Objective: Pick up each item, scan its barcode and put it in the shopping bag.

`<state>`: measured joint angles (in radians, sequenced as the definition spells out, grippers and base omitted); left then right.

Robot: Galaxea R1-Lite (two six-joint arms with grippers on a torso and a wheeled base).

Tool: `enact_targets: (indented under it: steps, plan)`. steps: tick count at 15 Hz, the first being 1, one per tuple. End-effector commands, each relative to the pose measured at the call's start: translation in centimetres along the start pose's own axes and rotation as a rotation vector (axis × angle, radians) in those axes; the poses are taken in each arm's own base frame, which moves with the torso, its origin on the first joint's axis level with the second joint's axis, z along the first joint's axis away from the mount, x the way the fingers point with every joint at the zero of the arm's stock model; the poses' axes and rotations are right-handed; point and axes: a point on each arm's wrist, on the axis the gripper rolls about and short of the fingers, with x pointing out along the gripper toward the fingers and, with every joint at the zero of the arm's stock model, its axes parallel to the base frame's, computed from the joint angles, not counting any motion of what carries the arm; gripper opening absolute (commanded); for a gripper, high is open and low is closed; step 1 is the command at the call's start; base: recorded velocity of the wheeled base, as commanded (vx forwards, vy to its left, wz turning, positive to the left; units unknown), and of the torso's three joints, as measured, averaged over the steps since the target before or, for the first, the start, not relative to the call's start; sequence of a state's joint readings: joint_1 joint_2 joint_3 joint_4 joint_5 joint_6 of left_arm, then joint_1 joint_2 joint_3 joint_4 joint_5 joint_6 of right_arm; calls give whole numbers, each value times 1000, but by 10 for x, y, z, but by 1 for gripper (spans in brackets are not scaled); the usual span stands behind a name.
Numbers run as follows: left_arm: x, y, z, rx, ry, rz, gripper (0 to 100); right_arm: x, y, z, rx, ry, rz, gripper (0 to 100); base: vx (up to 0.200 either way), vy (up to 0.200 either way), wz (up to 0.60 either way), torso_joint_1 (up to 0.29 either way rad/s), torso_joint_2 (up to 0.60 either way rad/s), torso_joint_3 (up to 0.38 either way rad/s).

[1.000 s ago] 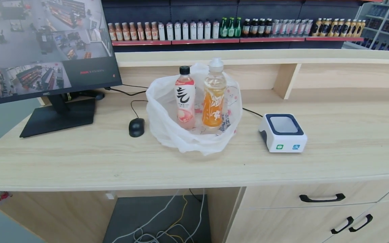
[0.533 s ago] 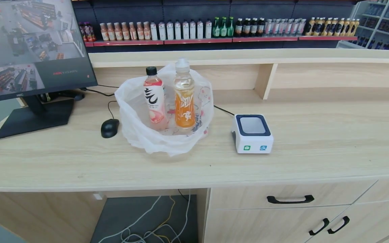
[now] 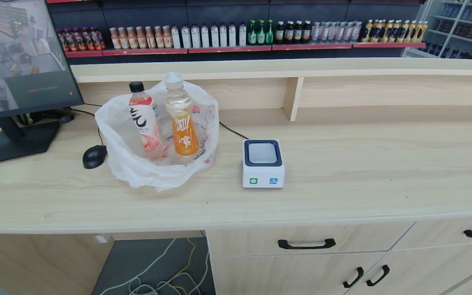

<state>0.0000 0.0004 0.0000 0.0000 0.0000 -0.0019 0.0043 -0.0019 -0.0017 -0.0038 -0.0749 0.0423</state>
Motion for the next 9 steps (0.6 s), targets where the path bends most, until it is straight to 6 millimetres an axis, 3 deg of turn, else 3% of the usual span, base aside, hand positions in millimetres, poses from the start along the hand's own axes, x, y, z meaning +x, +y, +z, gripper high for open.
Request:
enact_targets:
  steps: [1, 9]
  plan:
    - [0, 0, 0, 2, 0, 0, 100, 0, 0, 0, -1, 1, 2, 100, 0, -200, 0, 2, -2, 2]
    - [0, 0, 0, 3, 0, 0, 100, 0, 0, 0, -10, 1, 5, 100, 0, 0, 0, 0, 0, 0]
